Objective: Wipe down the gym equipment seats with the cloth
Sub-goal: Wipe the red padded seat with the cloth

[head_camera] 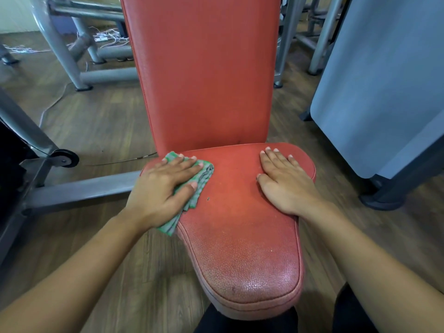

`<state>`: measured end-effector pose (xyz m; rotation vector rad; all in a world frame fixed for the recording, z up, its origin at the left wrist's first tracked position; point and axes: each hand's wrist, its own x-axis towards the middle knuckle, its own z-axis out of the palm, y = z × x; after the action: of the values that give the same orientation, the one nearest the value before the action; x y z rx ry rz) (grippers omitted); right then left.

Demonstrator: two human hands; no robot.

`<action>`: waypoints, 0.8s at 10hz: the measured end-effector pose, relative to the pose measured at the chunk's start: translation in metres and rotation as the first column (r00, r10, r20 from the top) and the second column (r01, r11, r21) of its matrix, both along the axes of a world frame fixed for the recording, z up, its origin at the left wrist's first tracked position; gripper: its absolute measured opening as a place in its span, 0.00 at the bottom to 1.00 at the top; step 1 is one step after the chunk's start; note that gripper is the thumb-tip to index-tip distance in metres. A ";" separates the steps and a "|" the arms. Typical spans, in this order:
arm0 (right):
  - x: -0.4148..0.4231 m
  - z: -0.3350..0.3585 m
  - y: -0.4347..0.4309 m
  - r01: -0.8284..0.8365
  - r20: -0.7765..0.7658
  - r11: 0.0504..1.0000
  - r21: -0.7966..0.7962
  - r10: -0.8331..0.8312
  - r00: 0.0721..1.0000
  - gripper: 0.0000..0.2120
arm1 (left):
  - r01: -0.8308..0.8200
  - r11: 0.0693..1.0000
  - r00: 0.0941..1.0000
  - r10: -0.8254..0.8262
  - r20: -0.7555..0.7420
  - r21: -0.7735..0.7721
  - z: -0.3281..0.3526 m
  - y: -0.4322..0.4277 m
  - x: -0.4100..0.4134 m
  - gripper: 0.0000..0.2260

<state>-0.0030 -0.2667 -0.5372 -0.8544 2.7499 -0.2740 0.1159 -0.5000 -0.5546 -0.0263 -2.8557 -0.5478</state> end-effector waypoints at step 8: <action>-0.001 -0.001 -0.001 0.015 0.003 1.000 0.005 -0.015 1.000 0.27 | 0.369 0.921 0.869 -0.293 -0.398 0.127 -0.007 0.075 0.053 0.27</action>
<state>-0.0038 -0.2680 -0.5380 -0.8316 2.7539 -0.2711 0.1686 -0.4253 -0.5621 -0.5408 -2.4192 -0.7989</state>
